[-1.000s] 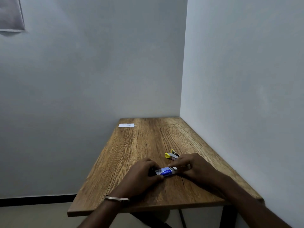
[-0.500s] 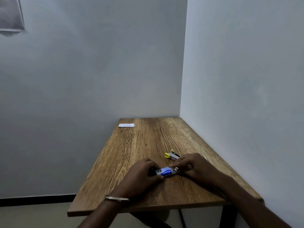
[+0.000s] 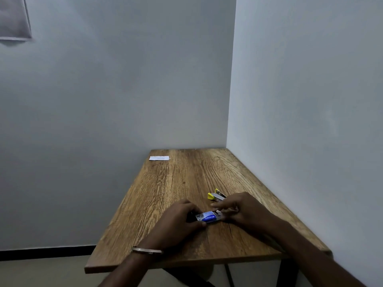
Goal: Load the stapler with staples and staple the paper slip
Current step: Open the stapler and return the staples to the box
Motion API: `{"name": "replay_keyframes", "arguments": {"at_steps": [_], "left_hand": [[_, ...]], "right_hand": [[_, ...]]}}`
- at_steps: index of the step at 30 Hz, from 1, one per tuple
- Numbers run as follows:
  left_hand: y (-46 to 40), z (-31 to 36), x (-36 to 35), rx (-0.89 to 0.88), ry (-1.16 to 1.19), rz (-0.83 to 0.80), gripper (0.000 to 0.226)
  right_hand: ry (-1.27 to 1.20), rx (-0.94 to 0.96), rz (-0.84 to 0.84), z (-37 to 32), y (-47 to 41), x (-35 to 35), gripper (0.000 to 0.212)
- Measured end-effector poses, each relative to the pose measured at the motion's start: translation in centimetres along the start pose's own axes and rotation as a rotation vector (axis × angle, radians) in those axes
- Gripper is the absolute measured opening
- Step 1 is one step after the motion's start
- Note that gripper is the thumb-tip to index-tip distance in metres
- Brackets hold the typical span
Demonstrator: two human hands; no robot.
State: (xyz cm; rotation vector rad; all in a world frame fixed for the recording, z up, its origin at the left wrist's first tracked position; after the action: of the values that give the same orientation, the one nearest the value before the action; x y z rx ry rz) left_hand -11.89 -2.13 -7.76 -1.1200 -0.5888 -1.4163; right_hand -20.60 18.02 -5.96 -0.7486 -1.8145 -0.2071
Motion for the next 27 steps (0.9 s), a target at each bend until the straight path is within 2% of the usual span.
{"name": "replay_keyframes", "arguments": {"at_steps": [11, 15, 21, 27], "left_hand": [[0.1, 0.1, 0.1, -0.009, 0.004, 0.005, 0.03], [0.0, 0.1, 0.1, -0.005, 0.005, 0.004, 0.03], [0.1, 0.0, 0.1, 0.003, 0.012, 0.004, 0.031], [0.0, 0.0, 0.1, 0.02, 0.012, 0.006, 0.03]], "right_hand": [[-0.098, -0.012, -0.054, -1.2, -0.9, -0.5, 0.057], [-0.239, -0.039, -0.016, -1.0, -0.7, -0.5, 0.057], [-0.376, -0.088, 0.019, -1.7, -0.5, -1.0, 0.068], [-0.317, -0.103, 0.014, -2.4, 0.0, -1.4, 0.058]]}}
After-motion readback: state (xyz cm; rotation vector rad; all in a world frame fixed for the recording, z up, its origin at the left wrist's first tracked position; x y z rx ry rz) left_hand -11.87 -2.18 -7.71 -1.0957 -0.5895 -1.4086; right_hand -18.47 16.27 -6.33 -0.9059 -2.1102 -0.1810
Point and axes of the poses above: each hand's wrist, its own y-axis away from the middle knuckle, its own x-axis out of the back of the hand, z = x × y, the point moved 4 cm from there along -y, towards the middle knuckle, and after that the axes turned 9 degrees about -z, right-handed, at the moved point
